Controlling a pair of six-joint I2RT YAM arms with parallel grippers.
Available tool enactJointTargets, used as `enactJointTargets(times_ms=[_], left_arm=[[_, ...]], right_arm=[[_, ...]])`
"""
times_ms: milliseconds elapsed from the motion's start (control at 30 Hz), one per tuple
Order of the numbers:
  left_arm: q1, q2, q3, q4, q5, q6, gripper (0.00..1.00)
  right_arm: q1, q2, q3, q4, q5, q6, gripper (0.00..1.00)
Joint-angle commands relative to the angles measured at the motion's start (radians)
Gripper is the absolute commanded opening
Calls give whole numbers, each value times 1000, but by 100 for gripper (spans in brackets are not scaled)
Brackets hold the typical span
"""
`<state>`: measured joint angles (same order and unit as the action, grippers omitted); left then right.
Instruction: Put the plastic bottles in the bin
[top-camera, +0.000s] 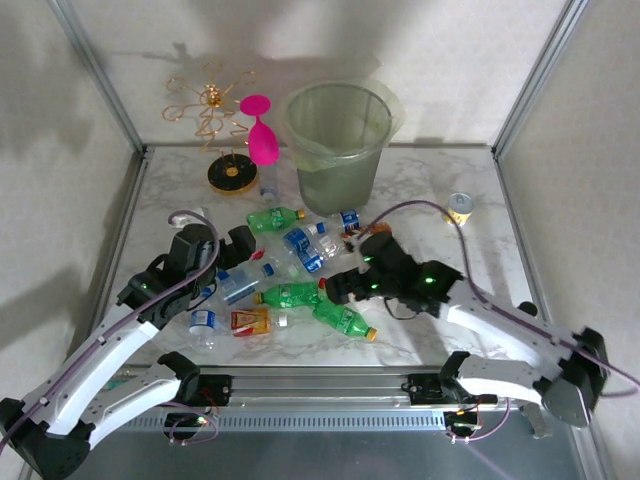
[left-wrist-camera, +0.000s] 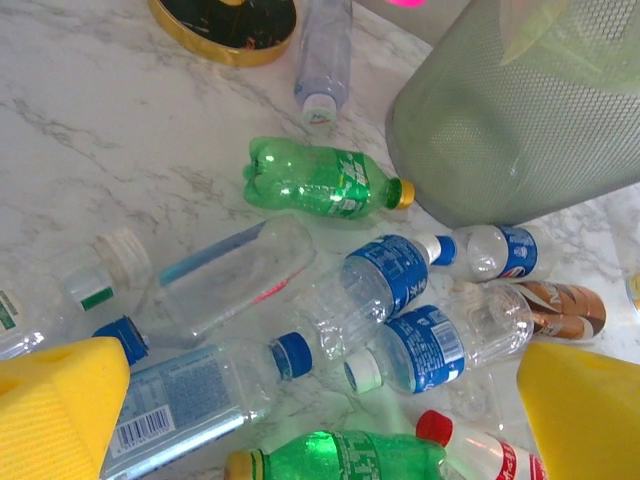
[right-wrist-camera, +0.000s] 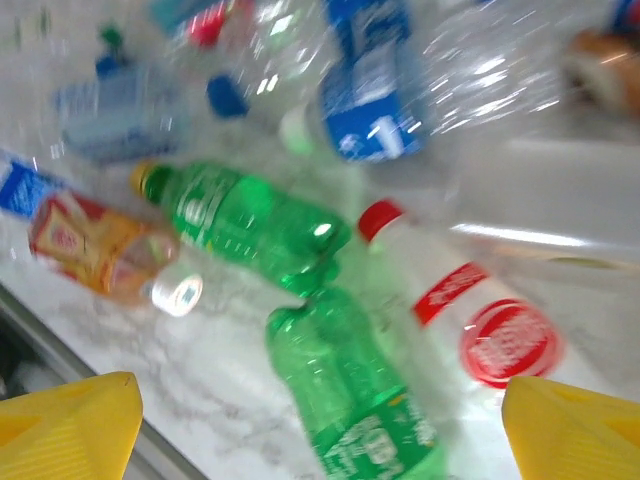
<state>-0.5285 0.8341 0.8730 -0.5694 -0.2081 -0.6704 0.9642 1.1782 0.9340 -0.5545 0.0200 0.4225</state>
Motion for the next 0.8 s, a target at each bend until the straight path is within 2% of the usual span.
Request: enactJointTargets(times_ms=[0, 100, 233, 500, 767], left_arm=[[1, -46, -10, 22, -59, 26, 99], [-1, -63, -6, 48, -24, 50, 99], [-1, -85, -6, 84, 61, 68, 99], [-2, -105, -1, 78, 91, 89, 99], [-1, -95, 4, 79, 100, 86, 99]], right_arm=[[99, 153, 37, -92, 86, -25, 93], [108, 238, 42, -118, 138, -20, 92], [109, 274, 39, -97, 96, -34, 90], [108, 364, 28, -91, 20, -75, 82], [109, 397, -3, -67, 7, -89, 82]])
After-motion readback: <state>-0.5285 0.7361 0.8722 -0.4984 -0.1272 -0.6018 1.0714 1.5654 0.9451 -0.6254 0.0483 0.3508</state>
